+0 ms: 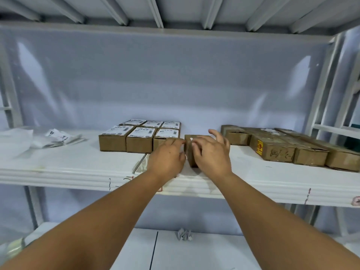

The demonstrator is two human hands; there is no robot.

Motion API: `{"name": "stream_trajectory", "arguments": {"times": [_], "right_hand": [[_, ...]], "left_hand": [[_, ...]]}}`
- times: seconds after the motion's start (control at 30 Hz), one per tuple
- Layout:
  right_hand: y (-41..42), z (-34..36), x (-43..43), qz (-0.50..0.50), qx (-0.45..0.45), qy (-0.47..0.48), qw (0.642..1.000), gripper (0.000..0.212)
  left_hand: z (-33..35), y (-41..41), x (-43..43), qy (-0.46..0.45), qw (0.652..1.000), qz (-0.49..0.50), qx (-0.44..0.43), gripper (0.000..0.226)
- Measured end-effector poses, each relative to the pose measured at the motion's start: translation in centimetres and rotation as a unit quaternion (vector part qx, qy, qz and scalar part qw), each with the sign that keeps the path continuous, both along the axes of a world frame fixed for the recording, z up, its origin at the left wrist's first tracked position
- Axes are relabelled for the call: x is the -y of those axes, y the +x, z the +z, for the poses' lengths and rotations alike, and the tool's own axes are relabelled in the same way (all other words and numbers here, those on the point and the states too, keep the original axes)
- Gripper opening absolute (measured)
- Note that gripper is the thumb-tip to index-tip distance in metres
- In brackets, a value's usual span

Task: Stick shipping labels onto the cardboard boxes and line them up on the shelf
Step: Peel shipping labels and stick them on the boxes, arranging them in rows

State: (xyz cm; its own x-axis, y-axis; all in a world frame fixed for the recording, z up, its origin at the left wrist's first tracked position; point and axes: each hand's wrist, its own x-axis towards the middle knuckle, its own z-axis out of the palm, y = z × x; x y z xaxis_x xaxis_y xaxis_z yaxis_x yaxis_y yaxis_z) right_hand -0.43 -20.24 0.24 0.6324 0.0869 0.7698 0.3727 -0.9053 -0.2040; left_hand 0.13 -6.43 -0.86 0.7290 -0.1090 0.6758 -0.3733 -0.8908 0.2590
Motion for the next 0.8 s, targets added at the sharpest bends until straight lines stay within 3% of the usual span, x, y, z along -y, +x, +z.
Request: {"name": "stream_trajectory", "arguments": {"times": [0.1, 0.23, 0.37, 0.53, 0.7, 0.8], "right_hand": [[-0.6, 0.7, -2.4, 0.034, 0.074, -0.021, 0.996, 0.035], [-1.0, 1.7, -7.1, 0.104, 0.067, -0.093, 0.988, 0.034], [-0.4, 2.3, -11.8, 0.142, -0.067, -0.12, 0.98, 0.03], [0.4, 1.7, -18.7, 0.22, -0.17, -0.115, 0.954, 0.03], [2.7, 0.5, -24.9, 0.278, -0.216, -0.119, 0.928, 0.03], [4.4, 0.0, -28.6, 0.299, -0.213, -0.097, 0.925, 0.031]], "left_hand": [[0.6, -0.5, -1.8, -0.01, 1.0, -0.007, 0.028, 0.028], [1.3, -1.2, -5.5, -0.034, 0.996, 0.037, 0.072, 0.017], [1.2, -1.4, -11.0, -0.054, 0.992, 0.111, 0.035, 0.025], [1.5, -1.0, -19.2, -0.156, 0.977, 0.138, 0.052, 0.02], [0.1, 2.1, -28.7, -0.098, 0.961, 0.239, -0.097, 0.029], [-0.6, 3.5, -32.6, -0.038, 0.954, 0.277, -0.112, 0.031]]}}
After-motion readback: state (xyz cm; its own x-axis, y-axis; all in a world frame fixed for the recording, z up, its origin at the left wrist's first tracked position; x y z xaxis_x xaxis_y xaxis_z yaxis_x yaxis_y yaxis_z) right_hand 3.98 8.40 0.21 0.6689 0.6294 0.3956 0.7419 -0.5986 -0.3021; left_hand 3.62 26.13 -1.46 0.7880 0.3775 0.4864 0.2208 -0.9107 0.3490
